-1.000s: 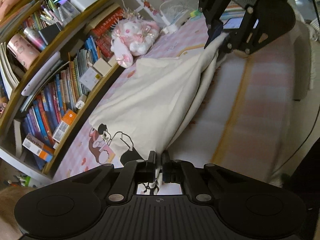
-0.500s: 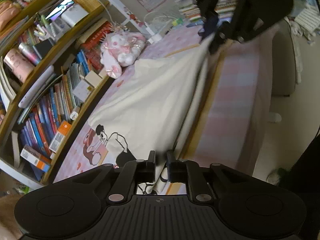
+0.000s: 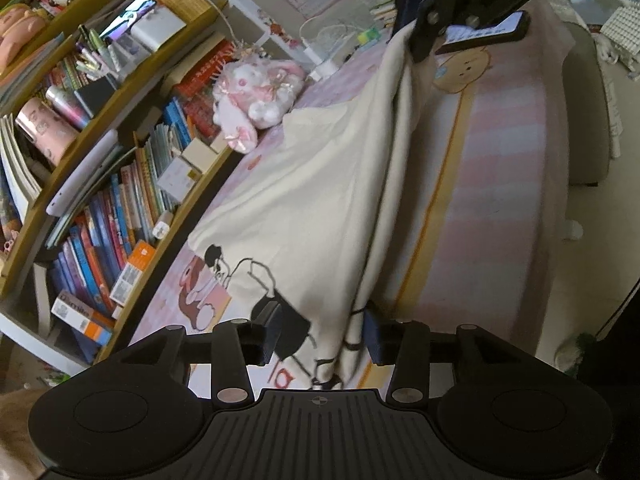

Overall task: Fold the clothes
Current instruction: 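Grasp the shirt with the left gripper while the right gripper lifts the corner, then lift the cream shirt with both grippers and fold it over onto itself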

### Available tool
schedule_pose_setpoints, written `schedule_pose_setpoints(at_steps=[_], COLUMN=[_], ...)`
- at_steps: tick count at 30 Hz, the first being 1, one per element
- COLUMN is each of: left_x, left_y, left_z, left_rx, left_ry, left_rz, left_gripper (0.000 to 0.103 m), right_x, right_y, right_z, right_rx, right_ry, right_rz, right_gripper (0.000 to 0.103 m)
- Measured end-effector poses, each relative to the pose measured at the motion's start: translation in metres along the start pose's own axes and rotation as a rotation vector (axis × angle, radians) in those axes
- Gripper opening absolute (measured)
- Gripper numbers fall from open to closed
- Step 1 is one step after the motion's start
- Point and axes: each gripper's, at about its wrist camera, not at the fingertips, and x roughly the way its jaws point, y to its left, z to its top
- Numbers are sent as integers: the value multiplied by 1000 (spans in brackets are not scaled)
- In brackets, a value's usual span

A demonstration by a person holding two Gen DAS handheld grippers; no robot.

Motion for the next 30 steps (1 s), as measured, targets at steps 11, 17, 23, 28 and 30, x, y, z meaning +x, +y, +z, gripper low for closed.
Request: schedule_pose_setpoints(at_steps=[11, 17, 23, 28, 30], left_x=[-20, -58, -61, -22, 2], left_y=[9, 31, 97, 136, 143], left_z=[-3, 10, 44, 72, 78], left_rx=[27, -24, -162, -278, -300], left_ry=[-74, -119, -173, -169, -139], left_rz=[-157, -228, -111, 20, 50], left_gripper=[3, 4, 4, 4, 4], right_x=[2, -18, -41, -26, -18], right_y=[-1, -17, -65, -112, -129], right_z=[-6, -19, -4, 15, 21], right_rx=[20, 62, 129, 175, 193], right_ry=[35, 49, -37, -128, -159], right_rz=[19, 149, 128, 37, 6], right_gripper=[7, 7, 6, 6, 6])
